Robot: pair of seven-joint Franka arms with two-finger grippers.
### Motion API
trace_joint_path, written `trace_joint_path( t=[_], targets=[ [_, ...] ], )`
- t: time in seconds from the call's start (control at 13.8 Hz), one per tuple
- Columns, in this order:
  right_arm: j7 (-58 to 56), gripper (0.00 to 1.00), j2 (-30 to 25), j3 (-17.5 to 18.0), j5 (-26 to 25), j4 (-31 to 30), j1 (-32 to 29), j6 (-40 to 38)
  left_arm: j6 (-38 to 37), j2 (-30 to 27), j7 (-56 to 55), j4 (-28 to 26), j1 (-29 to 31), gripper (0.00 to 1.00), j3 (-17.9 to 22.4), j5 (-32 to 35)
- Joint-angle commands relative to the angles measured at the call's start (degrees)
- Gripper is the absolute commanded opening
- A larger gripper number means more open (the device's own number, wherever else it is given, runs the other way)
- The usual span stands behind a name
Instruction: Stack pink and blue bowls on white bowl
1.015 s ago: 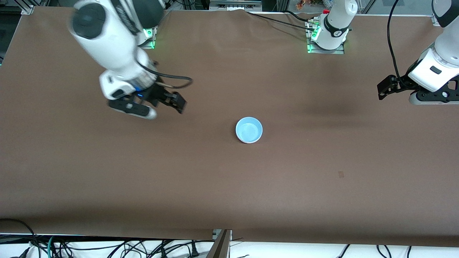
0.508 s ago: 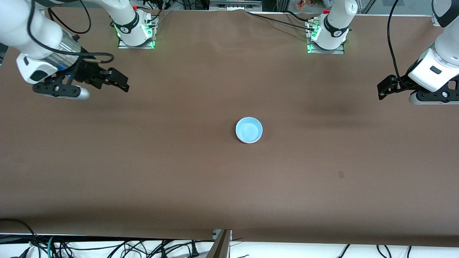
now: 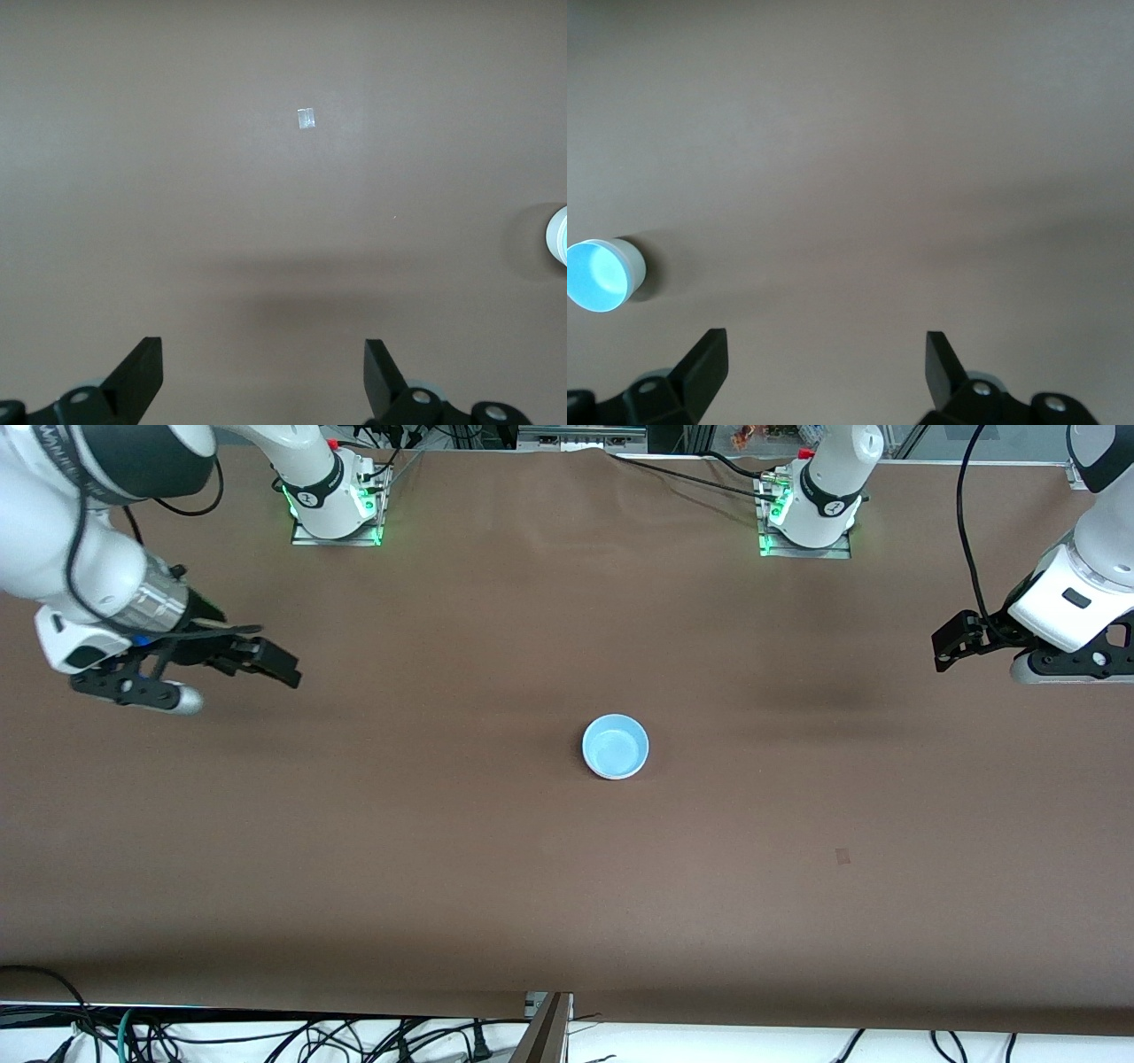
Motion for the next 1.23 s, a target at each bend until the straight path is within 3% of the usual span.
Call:
trace_joint_path(
  t=[0.0, 0.07, 0.15, 1.16],
  targets=[
    [-2.58, 0.99, -3.21, 15.28, -0.82, -2.30, -15.60, 0.49, -1.45, 0.80, 0.50, 1.86, 0.21, 1.00, -0.09, -0.63],
    [-2.58, 0.99, -3.56, 19.78, -1.43, -2.65, -19.75, 0.49, -1.45, 0.80, 0.50, 1.77, 0.21, 1.00, -0.09, -0.63],
    [-3.01, 0.99, -4.78, 21.48, -2.57, -4.13, -21.36, 0.49, -1.45, 0.80, 0.50, 1.86, 0.21, 1.00, -0.09, -0.63],
    [-12.68, 0.99, -7.96, 21.23, -8.46, -4.15, -21.55, -4.17, -1.45, 0.80, 0.50, 1.86, 0.21, 1.00, -0.09, -0.63]
  ],
)
